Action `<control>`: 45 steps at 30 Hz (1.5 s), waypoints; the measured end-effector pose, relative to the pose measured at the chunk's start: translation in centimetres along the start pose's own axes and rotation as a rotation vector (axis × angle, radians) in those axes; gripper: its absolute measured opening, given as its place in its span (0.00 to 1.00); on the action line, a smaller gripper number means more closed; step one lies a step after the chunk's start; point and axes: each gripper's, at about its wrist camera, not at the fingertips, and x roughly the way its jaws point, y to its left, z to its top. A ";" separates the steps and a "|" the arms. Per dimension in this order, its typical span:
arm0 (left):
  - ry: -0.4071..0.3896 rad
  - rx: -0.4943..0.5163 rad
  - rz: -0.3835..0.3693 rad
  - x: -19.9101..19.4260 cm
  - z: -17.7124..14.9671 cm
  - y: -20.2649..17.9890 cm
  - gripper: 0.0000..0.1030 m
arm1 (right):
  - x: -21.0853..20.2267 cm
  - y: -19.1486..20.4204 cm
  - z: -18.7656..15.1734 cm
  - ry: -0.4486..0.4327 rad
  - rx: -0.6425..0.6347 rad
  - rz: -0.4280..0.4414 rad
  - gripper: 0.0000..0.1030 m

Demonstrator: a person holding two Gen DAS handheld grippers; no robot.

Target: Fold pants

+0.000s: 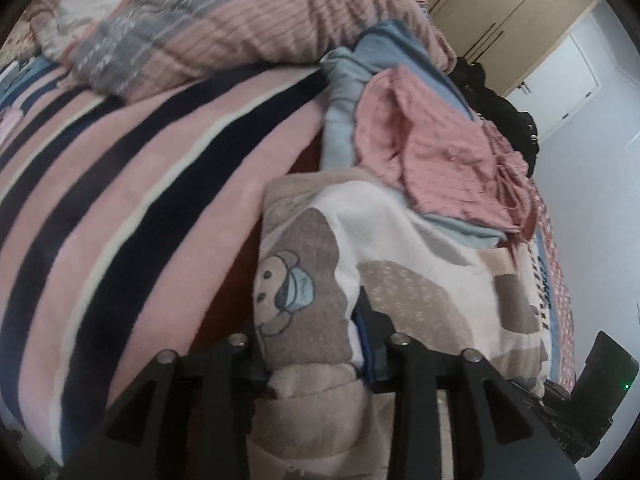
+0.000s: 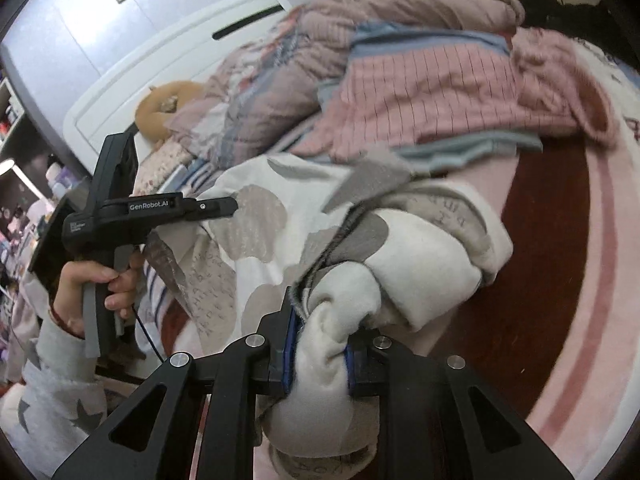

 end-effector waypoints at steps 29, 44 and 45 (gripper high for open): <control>-0.346 0.407 0.075 -11.2 -9.5 -21.1 0.83 | -14.9 -6.8 -6.7 -0.182 -0.032 -0.221 0.81; -0.682 0.524 -0.090 -18.8 -23.3 -33.5 0.98 | -34.1 -6.4 -15.4 -0.534 -0.152 -0.629 1.00; -0.693 0.516 -0.084 -19.0 -23.7 -33.5 0.99 | -35.1 -5.8 -16.0 -0.558 -0.154 -0.634 1.00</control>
